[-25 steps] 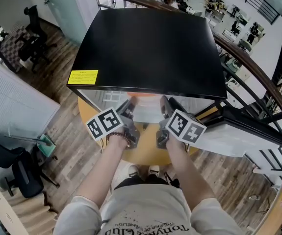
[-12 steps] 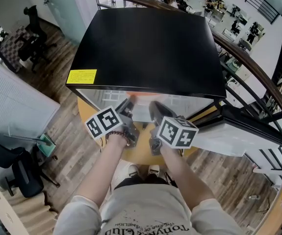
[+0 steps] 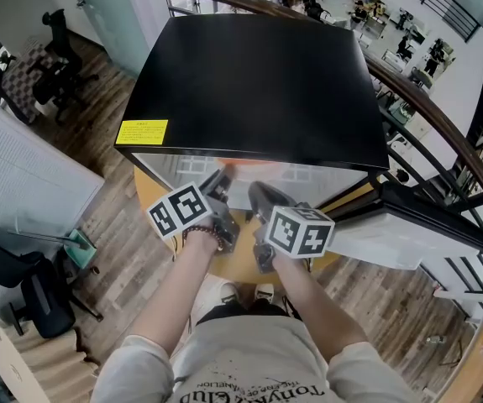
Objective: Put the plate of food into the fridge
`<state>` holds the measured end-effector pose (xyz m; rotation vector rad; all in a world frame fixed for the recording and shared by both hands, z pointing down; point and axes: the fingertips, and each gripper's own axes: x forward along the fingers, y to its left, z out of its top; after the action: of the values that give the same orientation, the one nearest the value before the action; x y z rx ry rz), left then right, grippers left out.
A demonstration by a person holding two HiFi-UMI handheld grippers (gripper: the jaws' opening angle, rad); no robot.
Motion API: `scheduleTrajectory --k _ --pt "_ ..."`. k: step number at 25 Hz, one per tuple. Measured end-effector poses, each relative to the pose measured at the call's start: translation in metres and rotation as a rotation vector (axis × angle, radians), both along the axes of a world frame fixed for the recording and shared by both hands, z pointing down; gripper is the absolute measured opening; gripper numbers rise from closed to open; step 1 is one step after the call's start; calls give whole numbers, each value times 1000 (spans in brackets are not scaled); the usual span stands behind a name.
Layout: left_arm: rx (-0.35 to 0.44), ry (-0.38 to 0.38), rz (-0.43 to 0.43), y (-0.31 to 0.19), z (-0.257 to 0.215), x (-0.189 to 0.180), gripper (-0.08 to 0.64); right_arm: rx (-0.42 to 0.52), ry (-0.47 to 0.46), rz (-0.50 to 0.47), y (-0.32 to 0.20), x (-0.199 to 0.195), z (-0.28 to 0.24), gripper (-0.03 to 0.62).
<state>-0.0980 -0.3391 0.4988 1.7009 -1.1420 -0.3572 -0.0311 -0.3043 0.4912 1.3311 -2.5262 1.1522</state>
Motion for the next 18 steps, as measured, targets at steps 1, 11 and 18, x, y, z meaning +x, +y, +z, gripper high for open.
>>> scheduleTrajectory --k 1,11,18 --pt "1 -3 2 0 0 0 101 -8 -3 -9 1 -2 2 44" --pt "-21 -27 26 8 5 -1 106 -41 -13 -3 -4 -3 13 43" --pt "-18 -22 27 22 5 -7 106 -41 -10 8 -7 -4 14 43"
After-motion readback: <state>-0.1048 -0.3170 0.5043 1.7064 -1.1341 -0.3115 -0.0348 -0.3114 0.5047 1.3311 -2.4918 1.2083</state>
